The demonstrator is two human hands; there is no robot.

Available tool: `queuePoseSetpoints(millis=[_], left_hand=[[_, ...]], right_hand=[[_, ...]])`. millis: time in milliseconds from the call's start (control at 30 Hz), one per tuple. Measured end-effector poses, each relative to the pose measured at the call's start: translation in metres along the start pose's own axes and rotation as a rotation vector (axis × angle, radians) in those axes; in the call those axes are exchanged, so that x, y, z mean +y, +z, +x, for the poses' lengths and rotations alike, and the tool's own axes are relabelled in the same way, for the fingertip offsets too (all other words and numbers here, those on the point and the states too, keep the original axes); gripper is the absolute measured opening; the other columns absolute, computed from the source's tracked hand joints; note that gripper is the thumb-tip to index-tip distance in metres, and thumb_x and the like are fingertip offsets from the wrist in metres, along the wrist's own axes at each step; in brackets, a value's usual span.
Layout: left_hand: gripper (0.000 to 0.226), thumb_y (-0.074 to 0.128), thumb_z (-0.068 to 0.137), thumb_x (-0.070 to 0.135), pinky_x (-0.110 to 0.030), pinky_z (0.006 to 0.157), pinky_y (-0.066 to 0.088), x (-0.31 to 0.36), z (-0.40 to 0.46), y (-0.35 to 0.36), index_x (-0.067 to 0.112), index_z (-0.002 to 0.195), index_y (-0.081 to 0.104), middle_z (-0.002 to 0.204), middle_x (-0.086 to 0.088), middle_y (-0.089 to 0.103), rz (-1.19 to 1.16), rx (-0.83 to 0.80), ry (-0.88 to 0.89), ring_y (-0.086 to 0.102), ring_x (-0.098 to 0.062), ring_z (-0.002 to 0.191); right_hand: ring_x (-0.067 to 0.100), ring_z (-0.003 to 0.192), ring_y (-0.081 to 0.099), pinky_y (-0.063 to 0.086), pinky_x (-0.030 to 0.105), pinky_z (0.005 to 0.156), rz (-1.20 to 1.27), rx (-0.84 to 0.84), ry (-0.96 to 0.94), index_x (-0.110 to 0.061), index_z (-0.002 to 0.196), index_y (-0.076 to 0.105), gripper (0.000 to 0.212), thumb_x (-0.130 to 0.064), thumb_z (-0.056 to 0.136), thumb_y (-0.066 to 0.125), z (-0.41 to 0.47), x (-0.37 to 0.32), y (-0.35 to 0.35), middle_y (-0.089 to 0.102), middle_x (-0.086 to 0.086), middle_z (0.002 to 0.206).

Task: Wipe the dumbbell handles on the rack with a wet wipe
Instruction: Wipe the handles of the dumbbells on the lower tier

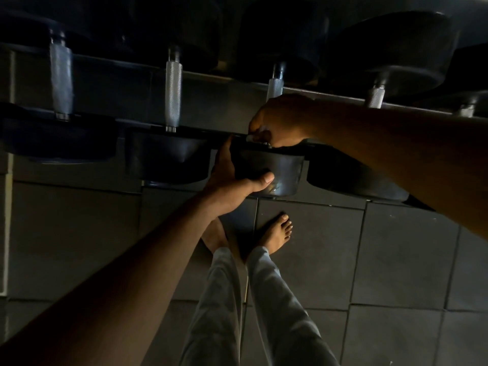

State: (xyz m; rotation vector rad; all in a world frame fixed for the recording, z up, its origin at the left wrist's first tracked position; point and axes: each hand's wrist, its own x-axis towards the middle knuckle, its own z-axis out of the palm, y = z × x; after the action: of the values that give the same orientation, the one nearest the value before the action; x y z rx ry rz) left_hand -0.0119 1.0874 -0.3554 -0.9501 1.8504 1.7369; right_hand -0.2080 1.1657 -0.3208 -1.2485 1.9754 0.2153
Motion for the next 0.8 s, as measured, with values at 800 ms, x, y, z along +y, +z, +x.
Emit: queuePoseSetpoints(millis=[800], left_hand=[[0.092,0.082,0.088,0.056,-0.037,0.116,0.045,0.107,-0.015,0.134,0.025,0.161,0.036,0.162,0.004,0.036,0.392,0.062,0.318,0.041,-0.018,0.146]], right_hand=[[-0.008,0.099,0.063,0.046,0.012,0.083,0.945,0.812,0.525,-0.038,0.103,0.075,0.013,-0.046,0.096,0.067,-0.178,0.112,0.071,0.069,-0.02,0.101]])
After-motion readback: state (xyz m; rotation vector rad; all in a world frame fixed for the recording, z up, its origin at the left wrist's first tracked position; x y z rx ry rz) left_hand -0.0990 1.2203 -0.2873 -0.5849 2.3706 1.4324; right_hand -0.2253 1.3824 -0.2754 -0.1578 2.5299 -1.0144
